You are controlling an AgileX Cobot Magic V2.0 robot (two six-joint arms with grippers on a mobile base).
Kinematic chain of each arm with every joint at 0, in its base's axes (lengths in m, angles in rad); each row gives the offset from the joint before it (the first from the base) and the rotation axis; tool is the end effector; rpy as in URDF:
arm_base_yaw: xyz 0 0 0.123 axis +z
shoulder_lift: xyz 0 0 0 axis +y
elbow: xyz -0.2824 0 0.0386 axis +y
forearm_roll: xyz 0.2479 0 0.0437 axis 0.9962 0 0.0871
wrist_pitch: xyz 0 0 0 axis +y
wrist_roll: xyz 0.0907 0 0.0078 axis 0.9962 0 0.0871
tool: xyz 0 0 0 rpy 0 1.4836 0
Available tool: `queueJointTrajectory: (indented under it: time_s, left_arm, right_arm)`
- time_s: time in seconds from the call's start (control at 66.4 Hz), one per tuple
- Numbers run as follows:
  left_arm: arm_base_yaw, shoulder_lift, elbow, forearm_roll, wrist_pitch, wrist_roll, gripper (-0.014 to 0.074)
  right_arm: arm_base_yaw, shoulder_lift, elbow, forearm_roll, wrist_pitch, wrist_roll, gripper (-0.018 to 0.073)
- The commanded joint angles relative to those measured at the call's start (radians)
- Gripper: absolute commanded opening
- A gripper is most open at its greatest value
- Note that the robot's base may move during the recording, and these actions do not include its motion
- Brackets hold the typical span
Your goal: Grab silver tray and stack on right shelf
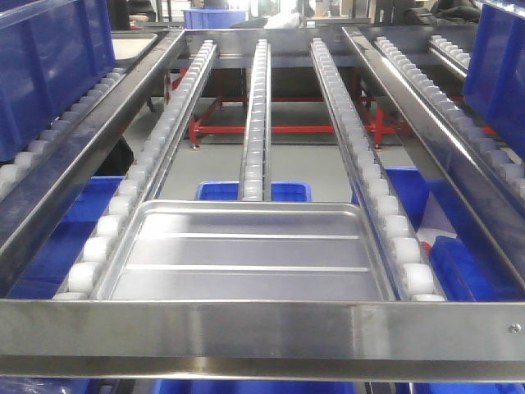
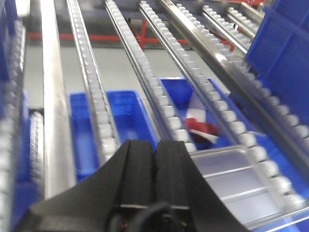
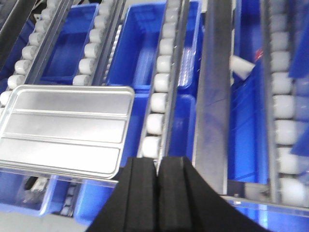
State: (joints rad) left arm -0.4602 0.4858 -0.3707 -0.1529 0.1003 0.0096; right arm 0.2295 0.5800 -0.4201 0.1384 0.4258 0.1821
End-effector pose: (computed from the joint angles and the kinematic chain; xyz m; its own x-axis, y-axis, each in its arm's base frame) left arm 0.0978 -0.0500 0.2923 -0.1774 -0.0706 -0.9816 0.4369 0.8881 -0.1428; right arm 0.1123 0.0316 0.2704 -0.5244 0.1886 -0.8303 -0.1226 0.9483 0.2928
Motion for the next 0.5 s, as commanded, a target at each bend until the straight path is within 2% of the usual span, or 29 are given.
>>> queueJointTrajectory:
  time_s: [0.0,0.136,0.226,0.332,0.482]
  left_arm:
    - [-0.007,0.040,-0.030,-0.134,-0.084,0.003,-0.0100]
    - [-0.012,0.142,-0.056,-0.150,-0.025,0.003,-0.0092]
    - [-0.012,0.245,-0.119,-0.084,0.101,0.003,-0.0092]
    - [-0.012,0.365,-0.181,-0.063,0.186,0.003,-0.0092]
    - [-0.012,0.607,-0.292,-0.063,0.225,-0.061,-0.0092]
  right_arm:
    - [0.012,0.075,-0.041,0.017,-0.108,-0.010,0.0050]
    - [0.055,0.248,-0.085,0.017,-0.055,-0.010,0.0058]
    - [0.065,0.364,-0.136,0.016,-0.014,-0.006,0.0060]
    - [0.065,0.467,-0.182,0.012,-0.026,0.016,0.0060]
    - [0.065,0.599,-0.258,-0.024,-0.005,0.125,0.0062]
